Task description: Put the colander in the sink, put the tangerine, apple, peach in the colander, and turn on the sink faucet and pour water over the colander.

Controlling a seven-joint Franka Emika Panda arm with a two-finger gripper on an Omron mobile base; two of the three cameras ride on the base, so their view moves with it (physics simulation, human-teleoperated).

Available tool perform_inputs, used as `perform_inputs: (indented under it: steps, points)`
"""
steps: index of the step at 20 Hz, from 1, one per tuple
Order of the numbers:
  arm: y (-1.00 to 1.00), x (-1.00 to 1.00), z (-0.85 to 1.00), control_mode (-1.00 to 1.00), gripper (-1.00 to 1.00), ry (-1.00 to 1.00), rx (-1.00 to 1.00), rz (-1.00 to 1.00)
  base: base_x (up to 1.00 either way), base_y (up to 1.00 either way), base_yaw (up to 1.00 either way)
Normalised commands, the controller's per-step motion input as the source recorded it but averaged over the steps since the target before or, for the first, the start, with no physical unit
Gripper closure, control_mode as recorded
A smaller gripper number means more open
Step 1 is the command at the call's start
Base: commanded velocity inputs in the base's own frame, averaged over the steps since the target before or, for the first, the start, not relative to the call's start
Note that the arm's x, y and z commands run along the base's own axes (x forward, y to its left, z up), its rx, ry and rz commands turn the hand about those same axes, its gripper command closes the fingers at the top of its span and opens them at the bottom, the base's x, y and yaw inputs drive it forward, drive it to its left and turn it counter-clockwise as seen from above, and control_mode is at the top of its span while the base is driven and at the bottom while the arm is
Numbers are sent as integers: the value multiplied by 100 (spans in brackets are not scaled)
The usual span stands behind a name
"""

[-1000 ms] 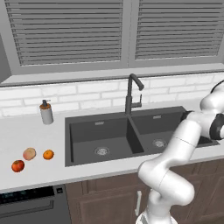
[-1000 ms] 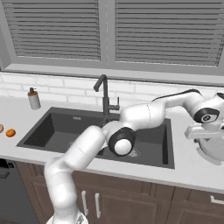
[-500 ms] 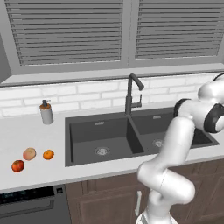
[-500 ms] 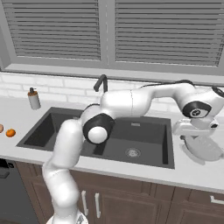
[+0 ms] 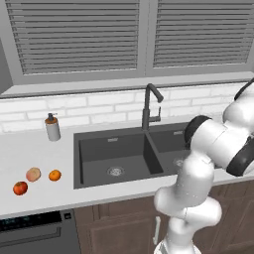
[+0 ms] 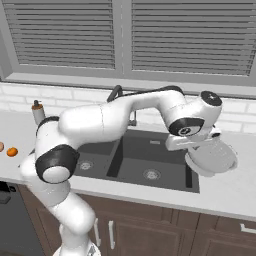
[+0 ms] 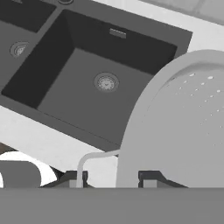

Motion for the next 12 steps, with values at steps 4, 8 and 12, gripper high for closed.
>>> perform_inputs:
  steps: [4, 8, 12]
  points:
    - [100, -22, 62, -100, 100, -13, -16, 0, 0, 0, 0]
    - [100, -22, 74, -100, 100, -14, -15, 0, 0, 0, 0]
    - [100, -20, 76, -100, 100, -12, -14, 0, 0, 0, 0]
